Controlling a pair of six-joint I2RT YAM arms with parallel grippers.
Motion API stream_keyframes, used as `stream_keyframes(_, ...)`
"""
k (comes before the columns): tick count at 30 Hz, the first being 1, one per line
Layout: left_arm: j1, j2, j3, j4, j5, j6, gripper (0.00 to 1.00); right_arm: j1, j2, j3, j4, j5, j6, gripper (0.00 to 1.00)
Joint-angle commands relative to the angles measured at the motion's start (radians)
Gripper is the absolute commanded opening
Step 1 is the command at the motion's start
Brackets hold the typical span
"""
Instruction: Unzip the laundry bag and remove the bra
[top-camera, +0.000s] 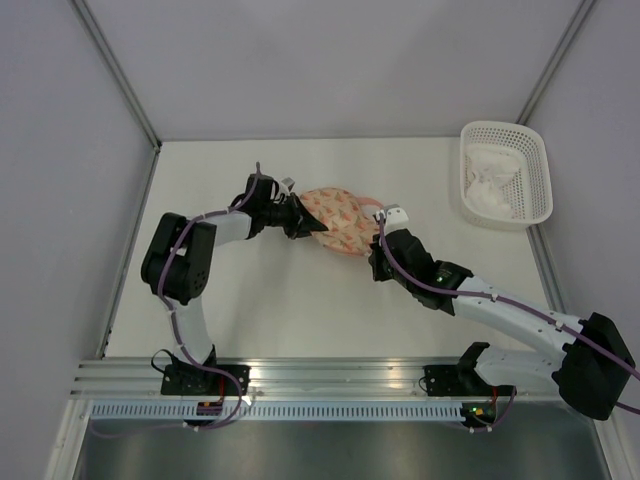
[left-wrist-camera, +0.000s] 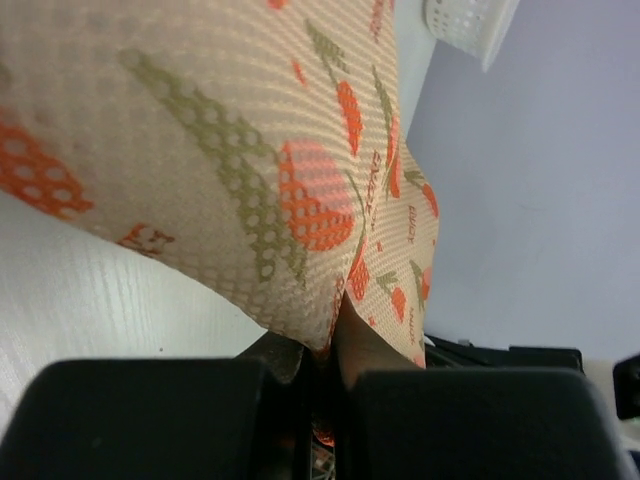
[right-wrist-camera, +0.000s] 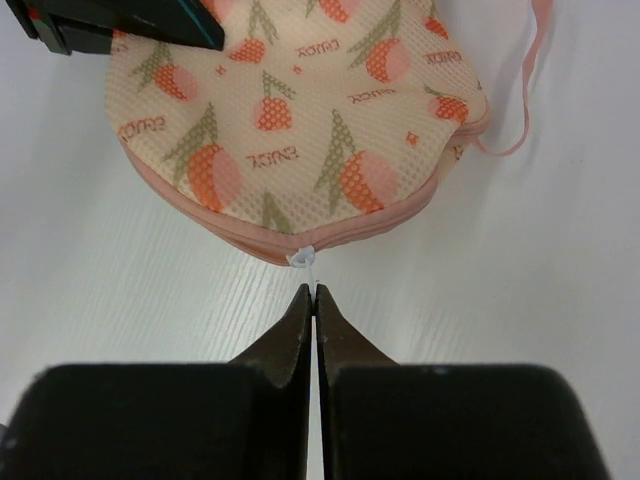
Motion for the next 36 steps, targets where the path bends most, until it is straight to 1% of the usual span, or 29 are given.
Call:
stream_keyframes(1,0.043,0.003,0.070,0.041,0.152,0.147,0.02,-0.008,-0.012,0.025,-0.084,0.040,0.004,0.00)
stream_keyframes(3,0.048,0.003,0.084,0.035,0.195,0.182,0.02,-0.006,-0.003,0.033,-0.093,0.041,0.007,0.01)
stream_keyframes(4,0.048,0.003,0.088,0.033,0.244,0.193,0.02,-0.008,-0.001,0.034,-0.099,0.043,0.007,0.00)
stream_keyframes(6,0.054,0.000,0.087,0.038,0.275,0.211,0.02,-0.008,-0.001,0.037,-0.102,0.047,0.007,0.00)
stream_keyframes(9,0.059,0.011,0.087,0.071,0.373,0.221,0.02,-0.006,-0.006,0.040,-0.116,0.058,0.006,0.00)
stream_keyframes(10,0.057,0.016,0.088,0.091,0.428,0.221,0.02,-0.008,-0.008,0.042,-0.122,0.061,0.004,0.01)
stream_keyframes(17,0.057,0.005,0.087,0.095,0.531,0.265,0.02,-0.006,-0.012,0.048,-0.136,0.073,0.001,0.00)
stream_keyframes(18,0.059,0.003,0.091,0.085,0.533,0.270,0.15,-0.006,-0.012,0.047,-0.134,0.075,0.003,0.01)
stream_keyframes(19,0.057,0.003,0.094,0.069,0.516,0.276,0.33,-0.008,-0.017,0.048,-0.136,0.076,0.001,0.00)
stream_keyframes(20,0.057,0.002,0.097,0.043,0.498,0.297,0.54,-0.008,-0.017,0.050,-0.136,0.077,0.001,0.01)
stream_keyframes(21,0.059,0.002,0.107,-0.015,0.478,0.312,0.90,-0.006,-0.017,0.050,-0.136,0.077,0.001,0.00)
stream_keyframes(22,0.057,0.003,0.110,-0.043,0.437,0.326,0.97,-0.006,-0.017,0.051,-0.136,0.078,0.003,0.01)
stream_keyframes(23,0.057,0.003,0.108,-0.056,0.418,0.334,0.99,-0.006,-0.015,0.054,-0.136,0.078,0.001,0.00)
stream_keyframes(25,0.059,-0.001,0.114,-0.135,0.326,0.346,1.00,-0.008,-0.017,0.054,-0.134,0.078,0.003,0.01)
stream_keyframes(27,0.060,-0.027,0.122,-0.250,0.245,0.379,0.99,-0.006,-0.017,0.054,-0.134,0.080,0.003,0.00)
stream_keyframes(28,0.059,-0.042,0.119,-0.275,0.170,0.385,0.99,-0.006,-0.017,0.054,-0.134,0.080,0.004,0.01)
stream_keyframes(32,0.059,-0.171,0.088,-0.421,-0.010,0.397,0.99,-0.008,-0.017,0.053,-0.133,0.084,0.004,0.01)
stream_keyframes(33,0.057,-0.243,0.076,-0.447,-0.065,0.398,0.99,-0.006,-0.015,0.053,-0.131,0.083,0.004,0.00)
stream_keyframes(35,0.057,-0.323,0.011,-0.491,-0.108,0.368,0.99,-0.008,-0.012,0.057,-0.128,0.080,0.004,0.01)
stream_keyframes(36,0.057,-0.427,-0.022,-0.507,-0.148,0.351,0.99,-0.008,-0.003,0.059,-0.128,0.080,0.004,0.00)
